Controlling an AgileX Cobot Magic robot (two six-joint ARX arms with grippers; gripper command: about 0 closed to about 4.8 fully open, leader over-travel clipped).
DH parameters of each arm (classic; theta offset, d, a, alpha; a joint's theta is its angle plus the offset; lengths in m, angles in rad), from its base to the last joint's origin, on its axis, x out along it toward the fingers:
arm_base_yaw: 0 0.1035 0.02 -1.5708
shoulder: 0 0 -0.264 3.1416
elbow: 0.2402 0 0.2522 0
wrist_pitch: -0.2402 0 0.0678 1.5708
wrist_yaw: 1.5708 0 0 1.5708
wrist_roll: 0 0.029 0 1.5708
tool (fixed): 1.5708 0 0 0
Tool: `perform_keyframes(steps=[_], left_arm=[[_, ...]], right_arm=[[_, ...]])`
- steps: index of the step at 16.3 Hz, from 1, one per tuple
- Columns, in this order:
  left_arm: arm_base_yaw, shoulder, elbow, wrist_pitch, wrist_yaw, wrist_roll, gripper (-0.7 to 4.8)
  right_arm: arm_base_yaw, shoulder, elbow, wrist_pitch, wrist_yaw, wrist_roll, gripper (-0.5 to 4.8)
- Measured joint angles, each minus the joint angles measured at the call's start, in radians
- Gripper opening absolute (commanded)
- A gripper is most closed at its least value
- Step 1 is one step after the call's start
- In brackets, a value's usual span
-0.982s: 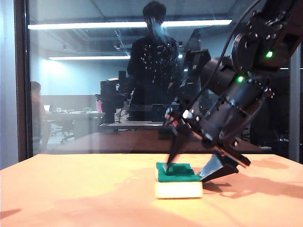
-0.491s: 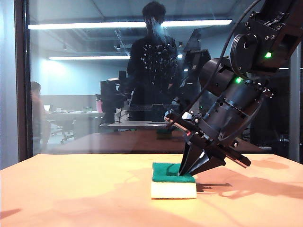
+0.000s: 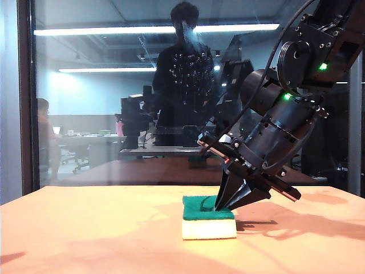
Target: Pick up the sponge from the table, wipe the water off the glass, and finally place the sponge back on the table.
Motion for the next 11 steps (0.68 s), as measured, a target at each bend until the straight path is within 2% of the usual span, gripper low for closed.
perform_keyframes(steps=[4, 7, 11], left_arm=[[0.0, 0.0, 0.0, 0.0, -0.001, 0.0, -0.05], [0.0, 0.0, 0.0, 0.002, -0.001, 0.0, -0.06], [0.0, 0.0, 0.0, 0.061, -0.006, 0.0, -0.06]], right_arm=[[0.0, -0.013, 0.003, -0.002, -0.002, -0.003, -0.09], [0.0, -0.077, 0.034, 0.002, 0.014, -0.051, -0.09], [0.0, -0.128, 0.096, 0.001, 0.042, -0.062, -0.1]])
